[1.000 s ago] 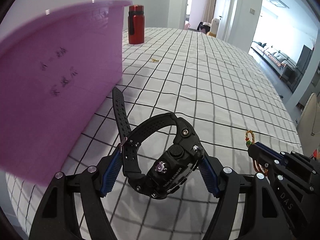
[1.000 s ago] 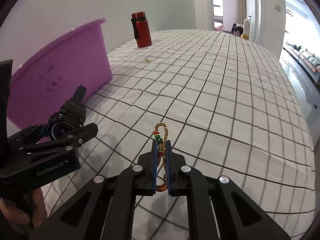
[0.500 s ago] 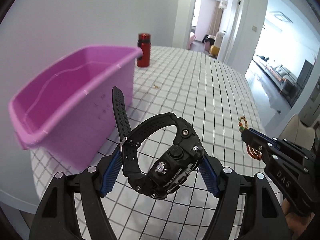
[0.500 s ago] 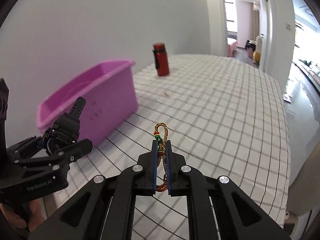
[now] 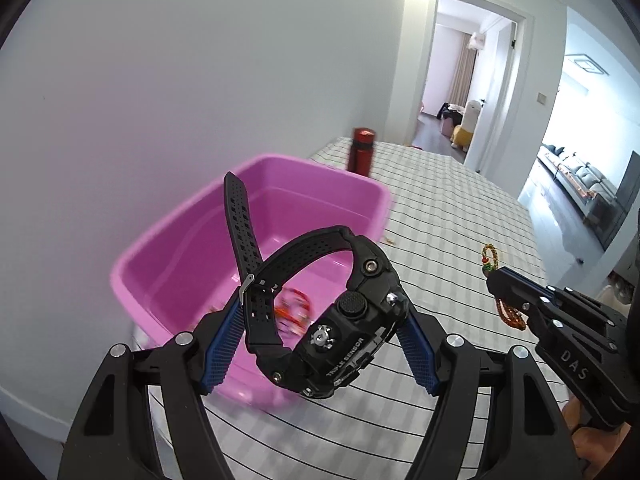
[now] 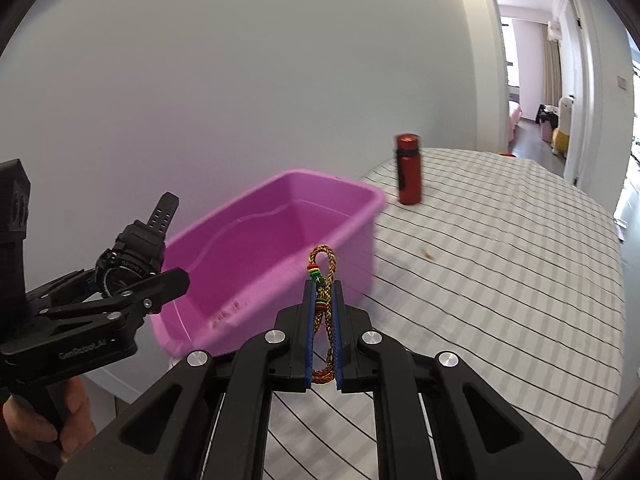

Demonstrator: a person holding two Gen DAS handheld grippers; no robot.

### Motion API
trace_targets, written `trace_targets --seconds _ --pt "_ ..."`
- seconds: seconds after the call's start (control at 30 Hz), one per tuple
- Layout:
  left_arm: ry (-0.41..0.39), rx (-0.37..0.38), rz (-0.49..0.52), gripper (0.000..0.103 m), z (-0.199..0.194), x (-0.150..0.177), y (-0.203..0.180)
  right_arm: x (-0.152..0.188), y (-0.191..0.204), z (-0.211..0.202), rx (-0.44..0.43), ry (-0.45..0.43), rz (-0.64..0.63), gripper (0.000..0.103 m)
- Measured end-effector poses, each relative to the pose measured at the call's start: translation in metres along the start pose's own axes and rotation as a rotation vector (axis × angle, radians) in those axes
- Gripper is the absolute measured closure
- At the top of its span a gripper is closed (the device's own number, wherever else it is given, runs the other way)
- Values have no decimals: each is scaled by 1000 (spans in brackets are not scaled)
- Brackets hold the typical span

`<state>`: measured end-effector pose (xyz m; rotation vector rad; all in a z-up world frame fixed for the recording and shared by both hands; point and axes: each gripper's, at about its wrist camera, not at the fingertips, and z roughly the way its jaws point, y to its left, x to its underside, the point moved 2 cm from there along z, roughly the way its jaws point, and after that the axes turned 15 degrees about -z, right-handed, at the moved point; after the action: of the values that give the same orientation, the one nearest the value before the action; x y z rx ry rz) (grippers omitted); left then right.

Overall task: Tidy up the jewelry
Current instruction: 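Lift the wristwatch and bracelet and carry both over the pink bin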

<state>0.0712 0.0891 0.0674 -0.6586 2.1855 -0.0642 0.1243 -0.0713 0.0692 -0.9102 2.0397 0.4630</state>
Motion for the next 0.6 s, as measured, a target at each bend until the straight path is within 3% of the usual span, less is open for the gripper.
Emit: trace_targets --seconds 0.27,0.6 --pt "59 14 66 34 55 -53 70 -59 47 84 23 31 45 95" --pt "192 49 103 33 118 -68 88 -83 65 162 26 158 75 95"
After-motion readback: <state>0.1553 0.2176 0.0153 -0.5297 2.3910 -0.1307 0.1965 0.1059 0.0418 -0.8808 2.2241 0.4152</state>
